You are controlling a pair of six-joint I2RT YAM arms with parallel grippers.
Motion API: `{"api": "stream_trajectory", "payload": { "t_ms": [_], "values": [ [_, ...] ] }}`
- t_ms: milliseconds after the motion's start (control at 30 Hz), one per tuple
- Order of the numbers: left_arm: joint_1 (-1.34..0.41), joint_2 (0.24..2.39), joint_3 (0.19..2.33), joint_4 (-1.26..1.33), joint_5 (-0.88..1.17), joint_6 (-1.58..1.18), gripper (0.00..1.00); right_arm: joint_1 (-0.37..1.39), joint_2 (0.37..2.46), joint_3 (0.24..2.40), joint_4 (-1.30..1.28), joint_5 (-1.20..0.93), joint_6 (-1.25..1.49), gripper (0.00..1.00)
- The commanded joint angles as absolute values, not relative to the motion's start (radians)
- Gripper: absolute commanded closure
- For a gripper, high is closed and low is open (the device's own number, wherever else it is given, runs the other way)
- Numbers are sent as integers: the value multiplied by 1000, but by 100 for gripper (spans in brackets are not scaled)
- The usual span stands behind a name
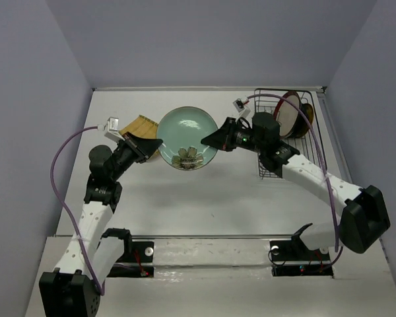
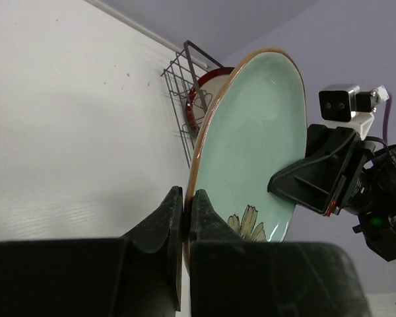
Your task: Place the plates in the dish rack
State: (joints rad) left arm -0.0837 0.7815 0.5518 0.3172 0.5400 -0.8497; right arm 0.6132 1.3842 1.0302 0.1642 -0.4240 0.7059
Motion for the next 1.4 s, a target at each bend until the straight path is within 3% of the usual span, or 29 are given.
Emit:
{"api": "stream_trajectory", "payload": {
  "t_ms": [0,33,67,233,267,467,533,933,1367],
  "values": [
    [-115,784,591,537,630,-902,79,585,1298,971,225,-351,684,93],
    [-121,801,597,538,638,-891,67,584,1284,963,222,-347,687,93],
    [-127,808,600,540,646,-887,47,554,1252,957,219,-345,687,93],
    [-161,815,609,534,693,-844,4,364,1138,974,66,-373,666,93],
    [-167,813,609,522,701,-818,1,297,1103,986,42,-373,649,93],
    [-291,805,692,297,631,-560,1,124,1109,1210,-231,-284,531,93],
    [-339,796,727,207,588,-465,1,92,1144,1273,-314,-163,467,93],
    [-604,693,785,-32,255,-250,1,83,1399,1787,-567,311,147,93],
    [-629,658,795,-57,224,-233,1,83,1572,1841,-598,341,113,93]
  ]
}}
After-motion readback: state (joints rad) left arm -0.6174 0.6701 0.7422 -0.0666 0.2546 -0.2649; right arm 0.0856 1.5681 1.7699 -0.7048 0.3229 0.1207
